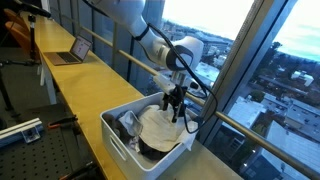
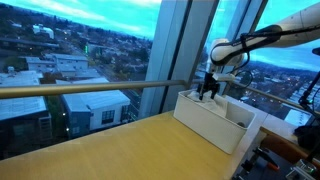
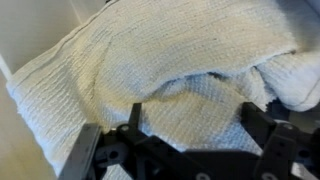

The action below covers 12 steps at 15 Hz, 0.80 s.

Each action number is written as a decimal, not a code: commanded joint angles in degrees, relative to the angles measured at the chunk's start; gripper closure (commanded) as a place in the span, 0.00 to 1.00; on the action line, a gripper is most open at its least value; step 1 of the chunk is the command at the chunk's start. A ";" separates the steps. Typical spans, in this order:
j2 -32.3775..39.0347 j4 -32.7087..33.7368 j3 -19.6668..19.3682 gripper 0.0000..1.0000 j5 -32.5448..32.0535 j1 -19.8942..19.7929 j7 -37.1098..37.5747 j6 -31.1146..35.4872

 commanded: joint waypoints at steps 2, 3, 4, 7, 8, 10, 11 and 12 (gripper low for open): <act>7.40 4.44 0.20 0.00 2.96 -0.75 -1.36 1.44; 8.56 3.87 0.27 0.00 3.30 -0.67 -1.36 2.03; 9.70 3.44 0.30 0.00 3.71 -0.60 -1.36 2.41; 10.93 -0.21 0.39 0.26 4.30 -0.13 -1.34 3.86; 9.91 -2.56 0.59 0.34 4.42 0.15 -1.45 4.36; 6.64 -7.10 0.82 0.47 4.44 0.87 -1.41 5.27; 4.53 -9.46 0.99 0.55 4.55 1.13 -1.48 5.51; 2.10 -12.06 1.07 0.62 4.62 1.43 -1.43 5.65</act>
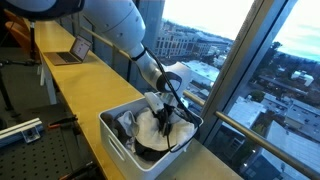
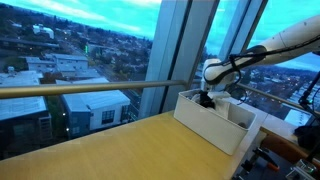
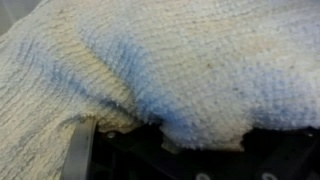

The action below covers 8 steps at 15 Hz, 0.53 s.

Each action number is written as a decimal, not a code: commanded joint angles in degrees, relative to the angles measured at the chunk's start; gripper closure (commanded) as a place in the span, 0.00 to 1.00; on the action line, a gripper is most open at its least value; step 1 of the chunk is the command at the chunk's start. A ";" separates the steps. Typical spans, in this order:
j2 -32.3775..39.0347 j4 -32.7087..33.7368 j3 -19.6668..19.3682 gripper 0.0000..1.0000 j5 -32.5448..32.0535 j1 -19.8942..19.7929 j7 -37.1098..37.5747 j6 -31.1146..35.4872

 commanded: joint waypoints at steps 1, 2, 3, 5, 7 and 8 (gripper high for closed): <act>-7.92 -12.90 0.96 0.70 1.76 1.04 -0.91 2.48; -10.55 -15.41 1.13 0.77 1.97 1.26 -0.93 2.41; -13.82 -18.06 1.27 0.84 2.21 1.59 -0.74 2.36; -20.41 -23.34 1.32 0.98 2.86 2.10 -0.52 2.77; -25.73 -26.02 0.89 0.95 2.59 2.79 -0.24 2.47; -28.42 -27.08 0.75 0.98 2.28 3.08 -0.16 2.10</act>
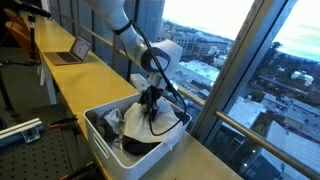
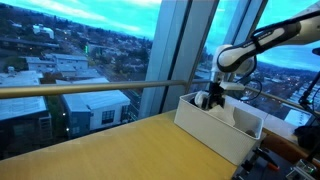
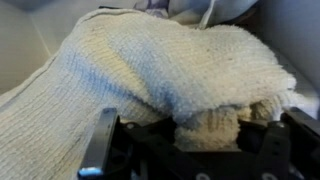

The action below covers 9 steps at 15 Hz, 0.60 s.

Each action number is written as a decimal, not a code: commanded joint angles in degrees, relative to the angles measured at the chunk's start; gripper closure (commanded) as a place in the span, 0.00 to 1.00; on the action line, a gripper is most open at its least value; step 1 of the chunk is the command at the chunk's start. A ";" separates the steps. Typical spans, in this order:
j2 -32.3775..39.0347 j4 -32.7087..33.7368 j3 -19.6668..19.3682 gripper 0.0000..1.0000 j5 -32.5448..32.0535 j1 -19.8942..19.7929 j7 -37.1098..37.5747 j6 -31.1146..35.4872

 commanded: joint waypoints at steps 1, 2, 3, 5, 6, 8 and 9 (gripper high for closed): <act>-12.95 -8.21 -0.10 0.95 0.29 0.89 -0.02 0.71; -15.52 -8.87 0.05 0.96 0.23 1.20 0.18 0.76; -18.02 -9.33 0.25 0.96 0.11 1.58 0.35 0.75; -22.33 -9.22 1.03 0.96 -0.42 2.82 0.54 0.56; -24.08 -8.81 1.56 0.96 -1.37 3.83 1.02 0.58; -27.20 -7.55 3.10 0.96 -3.42 5.81 1.58 -0.10; -28.65 -6.89 4.04 0.96 -4.42 6.80 1.95 -0.52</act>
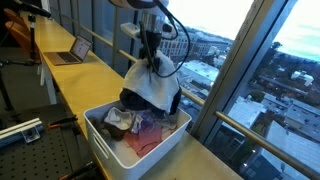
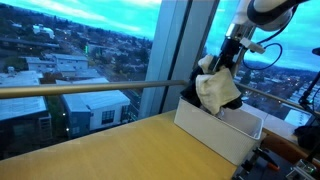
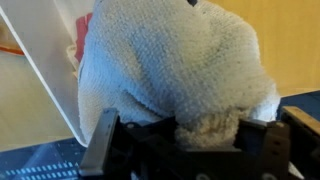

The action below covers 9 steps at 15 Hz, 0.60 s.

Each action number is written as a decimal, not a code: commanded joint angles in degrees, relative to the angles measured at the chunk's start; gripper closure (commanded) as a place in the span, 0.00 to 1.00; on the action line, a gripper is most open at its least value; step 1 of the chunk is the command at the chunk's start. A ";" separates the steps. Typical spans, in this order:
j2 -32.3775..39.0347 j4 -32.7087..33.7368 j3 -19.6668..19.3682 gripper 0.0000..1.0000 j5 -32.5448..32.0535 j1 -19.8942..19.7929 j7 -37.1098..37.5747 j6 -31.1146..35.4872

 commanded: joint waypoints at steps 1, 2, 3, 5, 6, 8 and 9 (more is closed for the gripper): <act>-6.53 0.80 3.17 0.96 -4.13 3.52 2.06 -0.93; -7.54 1.77 4.39 0.96 -5.22 4.57 2.53 -1.44; -8.46 2.76 5.68 0.96 -6.15 5.63 2.97 -1.91; -9.73 5.20 8.44 0.96 -7.87 7.77 4.03 -2.99; -9.96 6.65 9.96 0.96 -9.05 8.95 4.98 -3.53; -9.60 10.61 12.92 0.96 -10.54 11.23 6.93 -6.39; -9.08 13.11 14.41 0.96 -11.18 12.41 8.10 -8.60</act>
